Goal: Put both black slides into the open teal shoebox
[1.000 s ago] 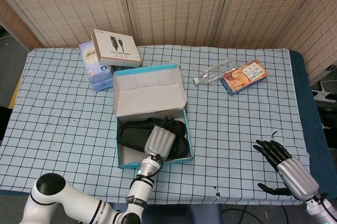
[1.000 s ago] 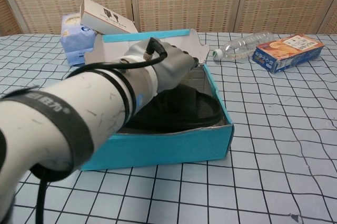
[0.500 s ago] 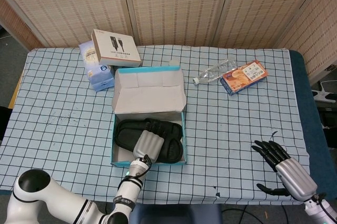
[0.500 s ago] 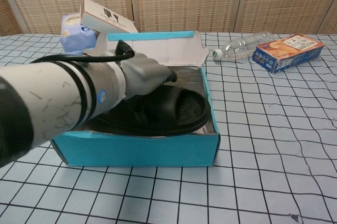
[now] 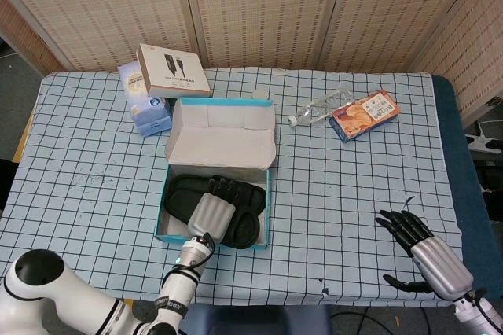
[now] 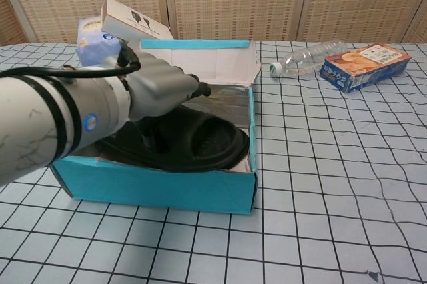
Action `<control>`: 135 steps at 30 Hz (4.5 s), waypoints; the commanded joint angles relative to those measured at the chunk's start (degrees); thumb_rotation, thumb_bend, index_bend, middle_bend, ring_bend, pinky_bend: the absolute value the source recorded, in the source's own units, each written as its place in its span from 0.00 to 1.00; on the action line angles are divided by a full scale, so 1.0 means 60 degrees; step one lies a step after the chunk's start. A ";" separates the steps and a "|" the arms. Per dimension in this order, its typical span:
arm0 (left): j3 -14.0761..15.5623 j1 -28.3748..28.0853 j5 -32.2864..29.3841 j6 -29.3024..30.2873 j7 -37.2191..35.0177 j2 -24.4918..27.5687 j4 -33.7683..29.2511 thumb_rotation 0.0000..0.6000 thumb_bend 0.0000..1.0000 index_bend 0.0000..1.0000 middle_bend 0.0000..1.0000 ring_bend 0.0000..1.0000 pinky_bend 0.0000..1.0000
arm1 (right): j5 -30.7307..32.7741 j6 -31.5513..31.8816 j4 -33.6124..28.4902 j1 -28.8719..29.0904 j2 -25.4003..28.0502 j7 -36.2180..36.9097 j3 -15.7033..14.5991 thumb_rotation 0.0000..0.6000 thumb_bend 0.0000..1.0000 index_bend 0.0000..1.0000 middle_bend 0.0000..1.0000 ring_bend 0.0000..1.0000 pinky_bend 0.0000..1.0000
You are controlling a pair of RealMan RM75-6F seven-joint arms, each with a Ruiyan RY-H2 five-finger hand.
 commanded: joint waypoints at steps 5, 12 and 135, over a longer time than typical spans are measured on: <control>0.0950 0.0468 0.1621 -0.0498 -0.1391 0.0063 0.0766 1.00 0.48 0.00 0.00 0.00 0.11 | -0.0061 -0.0122 -0.0044 0.0041 -0.0043 -0.0143 -0.0035 0.88 0.14 0.00 0.00 0.00 0.00; 0.0528 0.0555 0.2588 -0.1007 -0.2611 0.0080 0.1736 1.00 0.50 0.00 0.00 0.00 0.13 | 0.0020 -0.0008 -0.0017 -0.0019 0.0002 -0.0074 -0.0028 0.88 0.14 0.00 0.00 0.00 0.00; 0.1820 0.2063 0.4128 -0.3339 -0.4069 0.1409 0.1485 1.00 0.38 0.00 0.00 0.00 0.09 | 0.0023 -0.6594 -0.1575 0.5876 -0.2128 -0.2503 0.1342 0.88 0.24 0.00 0.00 0.00 0.00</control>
